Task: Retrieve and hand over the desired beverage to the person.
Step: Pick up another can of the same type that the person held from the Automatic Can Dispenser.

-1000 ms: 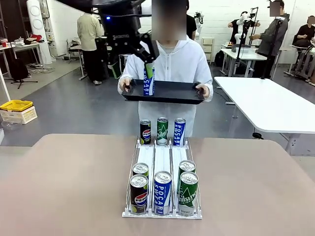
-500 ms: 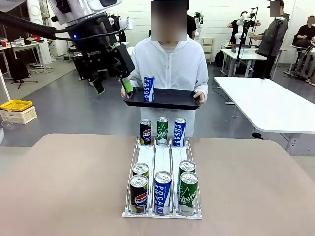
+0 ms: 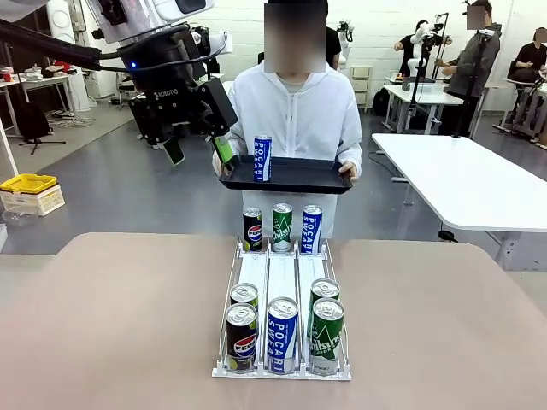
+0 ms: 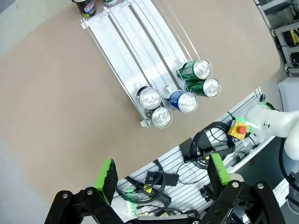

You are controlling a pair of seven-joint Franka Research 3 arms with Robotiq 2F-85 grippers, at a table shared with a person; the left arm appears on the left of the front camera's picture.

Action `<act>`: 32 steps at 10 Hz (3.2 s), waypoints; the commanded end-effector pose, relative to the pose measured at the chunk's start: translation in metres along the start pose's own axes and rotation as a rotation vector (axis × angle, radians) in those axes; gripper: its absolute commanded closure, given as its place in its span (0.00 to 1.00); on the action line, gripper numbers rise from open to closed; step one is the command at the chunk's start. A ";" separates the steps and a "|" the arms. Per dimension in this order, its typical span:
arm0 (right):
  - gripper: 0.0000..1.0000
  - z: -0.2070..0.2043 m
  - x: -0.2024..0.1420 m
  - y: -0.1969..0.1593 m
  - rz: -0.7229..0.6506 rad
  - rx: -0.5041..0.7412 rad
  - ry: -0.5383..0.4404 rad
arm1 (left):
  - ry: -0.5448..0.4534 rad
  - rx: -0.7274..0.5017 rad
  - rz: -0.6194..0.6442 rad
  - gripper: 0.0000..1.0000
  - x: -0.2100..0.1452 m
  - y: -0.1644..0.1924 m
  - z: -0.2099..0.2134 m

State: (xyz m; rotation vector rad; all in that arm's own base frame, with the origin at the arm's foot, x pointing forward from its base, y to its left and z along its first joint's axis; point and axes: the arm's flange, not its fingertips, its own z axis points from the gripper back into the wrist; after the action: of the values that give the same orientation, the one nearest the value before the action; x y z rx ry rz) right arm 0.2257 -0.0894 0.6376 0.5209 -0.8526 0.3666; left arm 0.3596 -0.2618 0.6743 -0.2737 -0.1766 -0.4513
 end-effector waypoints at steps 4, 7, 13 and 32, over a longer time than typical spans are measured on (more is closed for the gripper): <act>0.00 -0.001 0.000 -0.001 -0.004 0.001 0.000 | -0.004 0.003 -0.003 0.00 0.000 0.001 0.003; 0.00 -0.001 0.000 -0.001 -0.004 0.001 0.000 | -0.005 -0.122 -0.177 0.00 -0.017 0.039 0.033; 0.00 -0.001 0.000 -0.001 -0.004 0.001 0.000 | -0.404 -0.223 -0.220 0.00 -0.105 0.217 0.090; 0.00 -0.001 0.000 -0.001 -0.004 0.001 0.000 | -0.474 -0.231 -0.134 0.00 -0.136 0.251 0.067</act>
State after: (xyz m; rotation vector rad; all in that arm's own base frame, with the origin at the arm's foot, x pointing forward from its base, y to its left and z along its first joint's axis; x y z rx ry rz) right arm 0.2256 -0.0899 0.6376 0.5220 -0.8532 0.3657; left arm 0.3442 0.0281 0.6516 -0.5955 -0.6093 -0.5394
